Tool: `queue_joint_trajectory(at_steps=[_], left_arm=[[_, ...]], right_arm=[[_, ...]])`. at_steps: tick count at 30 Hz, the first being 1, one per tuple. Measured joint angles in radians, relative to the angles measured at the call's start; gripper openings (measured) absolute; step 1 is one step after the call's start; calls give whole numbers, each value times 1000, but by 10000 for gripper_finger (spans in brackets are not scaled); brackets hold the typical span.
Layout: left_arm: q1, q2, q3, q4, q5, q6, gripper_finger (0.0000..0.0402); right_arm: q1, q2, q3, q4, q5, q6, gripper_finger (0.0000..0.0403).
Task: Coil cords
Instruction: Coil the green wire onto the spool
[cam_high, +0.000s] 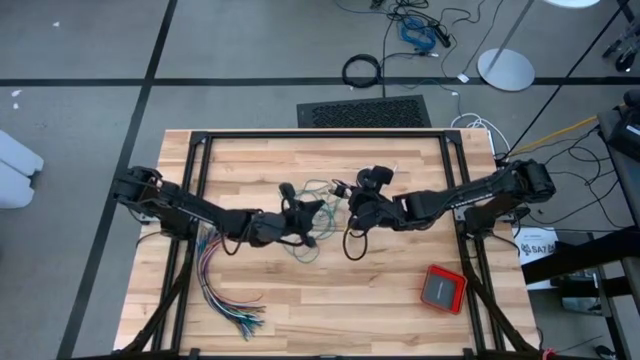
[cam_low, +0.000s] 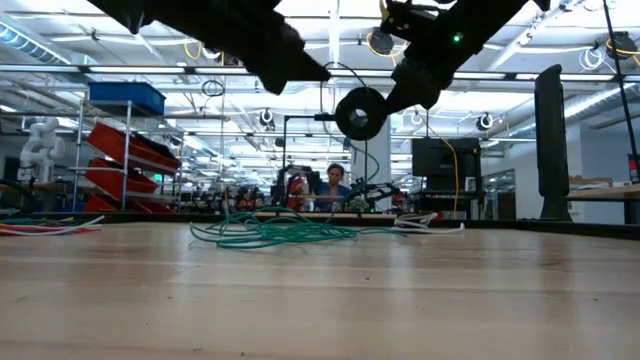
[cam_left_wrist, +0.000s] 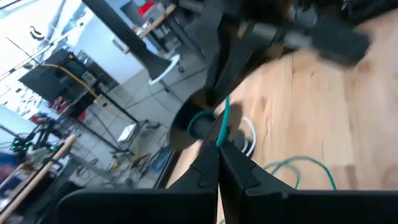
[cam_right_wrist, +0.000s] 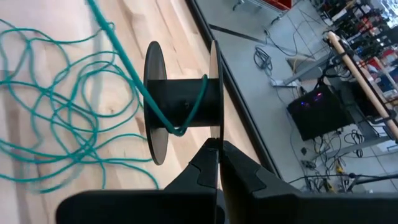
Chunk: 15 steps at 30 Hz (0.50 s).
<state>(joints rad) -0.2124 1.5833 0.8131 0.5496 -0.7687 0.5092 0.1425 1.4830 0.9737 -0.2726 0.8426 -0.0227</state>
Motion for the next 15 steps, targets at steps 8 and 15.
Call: queue_joint_trajectory(at_steps=[8, 15], left_arm=[[56, 0, -22, -87, -10, -81, 0], [116, 0, -34, -80, 116, -138, 0]], right_arm=[[54, 0, 0, 11, -10, 8, 0], [93, -41, 0, 45, -13, 19, 0]])
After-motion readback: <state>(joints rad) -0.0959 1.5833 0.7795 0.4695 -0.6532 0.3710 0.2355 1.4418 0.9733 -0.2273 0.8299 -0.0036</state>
